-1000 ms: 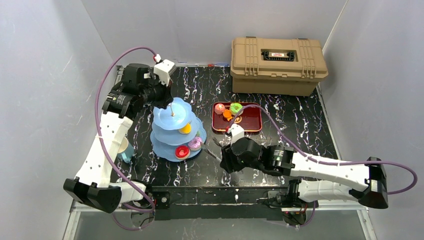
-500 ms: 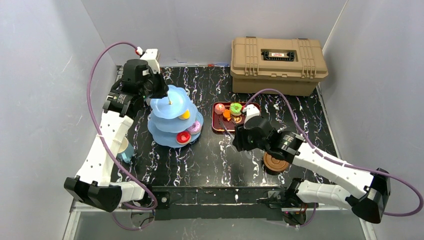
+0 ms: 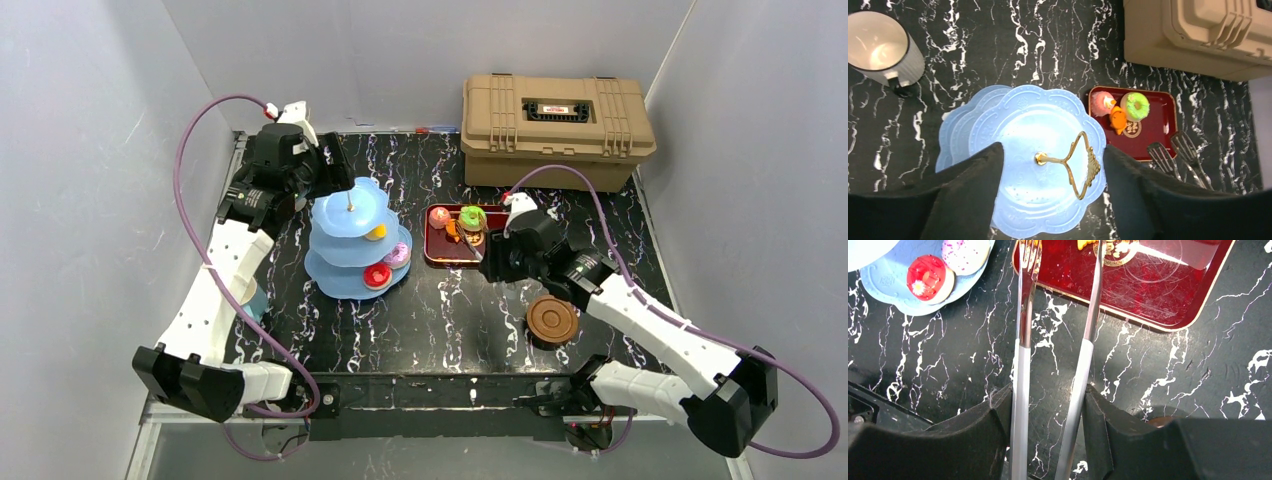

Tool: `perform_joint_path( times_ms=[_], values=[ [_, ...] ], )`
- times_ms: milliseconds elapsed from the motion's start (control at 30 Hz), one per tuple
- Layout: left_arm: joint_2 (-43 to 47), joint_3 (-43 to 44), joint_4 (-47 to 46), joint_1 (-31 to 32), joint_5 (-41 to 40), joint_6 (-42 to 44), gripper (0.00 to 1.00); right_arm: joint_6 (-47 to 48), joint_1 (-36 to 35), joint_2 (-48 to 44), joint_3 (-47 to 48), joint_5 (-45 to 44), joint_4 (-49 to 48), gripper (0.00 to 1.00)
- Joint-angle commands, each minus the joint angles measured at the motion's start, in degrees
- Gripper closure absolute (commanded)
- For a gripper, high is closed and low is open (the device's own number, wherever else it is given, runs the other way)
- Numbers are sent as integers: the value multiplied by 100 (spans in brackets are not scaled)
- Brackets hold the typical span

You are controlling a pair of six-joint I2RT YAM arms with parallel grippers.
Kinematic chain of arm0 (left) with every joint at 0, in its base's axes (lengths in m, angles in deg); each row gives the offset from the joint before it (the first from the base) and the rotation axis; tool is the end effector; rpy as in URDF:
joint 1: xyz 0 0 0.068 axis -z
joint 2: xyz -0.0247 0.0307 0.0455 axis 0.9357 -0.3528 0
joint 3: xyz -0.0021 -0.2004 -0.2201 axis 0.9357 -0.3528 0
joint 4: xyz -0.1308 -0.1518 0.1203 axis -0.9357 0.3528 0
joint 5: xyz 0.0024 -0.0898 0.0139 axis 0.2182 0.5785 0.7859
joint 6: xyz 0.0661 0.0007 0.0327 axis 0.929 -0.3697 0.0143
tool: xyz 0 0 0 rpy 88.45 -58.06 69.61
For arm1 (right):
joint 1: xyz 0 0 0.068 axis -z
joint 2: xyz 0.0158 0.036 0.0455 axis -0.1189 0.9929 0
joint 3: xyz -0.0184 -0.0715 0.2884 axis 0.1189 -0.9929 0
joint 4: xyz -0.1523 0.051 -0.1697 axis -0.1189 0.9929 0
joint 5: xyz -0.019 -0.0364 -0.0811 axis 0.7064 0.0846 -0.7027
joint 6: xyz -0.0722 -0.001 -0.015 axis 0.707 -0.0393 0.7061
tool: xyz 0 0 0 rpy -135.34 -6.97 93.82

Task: Serve the afternoon tea
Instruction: Move the desert table to the center of the board, then pick up the desert from the tray.

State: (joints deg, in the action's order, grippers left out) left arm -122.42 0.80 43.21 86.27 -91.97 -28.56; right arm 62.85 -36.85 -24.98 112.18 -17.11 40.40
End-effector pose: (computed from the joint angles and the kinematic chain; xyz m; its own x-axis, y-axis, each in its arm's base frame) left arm 0.2507 -0.0725 0.4346 -0.4373 -0.2630 -0.8600 0.0800 0.9411 -0.3285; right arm 0.1535 0.1317 0.3066 -0.6442 -0.0530 -0.7631 -0.3453 0.9103 0.2283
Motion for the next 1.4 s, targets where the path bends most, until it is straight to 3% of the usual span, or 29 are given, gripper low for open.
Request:
perform_joint_path(
  times_ms=[0, 33, 67, 267, 367, 467, 667, 1367],
  values=[
    [318, -76, -154, -33, 214, 204, 18, 147, 222, 57, -11, 240, -494, 47],
    [378, -82, -165, -35, 414, 413, 5, 156, 262, 81, -18, 260, -515, 47],
    [425, -80, -159, -32, 633, 678, 2, 160, 301, 114, -22, 267, -538, 47],
    [674, 54, 354, -37, 1583, 2646, 2, 303, 514, 440, 10, 196, -691, 46],
    [586, 452, 1157, -33, 1643, 3285, 2, 326, 627, 710, 21, 149, -824, 44],
    [490, 790, 1714, -37, 1536, 3453, 2, 333, 722, 995, 8, 164, -1073, 43],
    [620, 1023, 1981, -40, 1494, 3436, 2, 415, 1006, 1656, 292, 206, -1337, 42],
    [670, 1247, 2036, -35, 1559, 3204, 2, 601, 1189, 2567, 624, 178, -1487, 41]
  ],
)
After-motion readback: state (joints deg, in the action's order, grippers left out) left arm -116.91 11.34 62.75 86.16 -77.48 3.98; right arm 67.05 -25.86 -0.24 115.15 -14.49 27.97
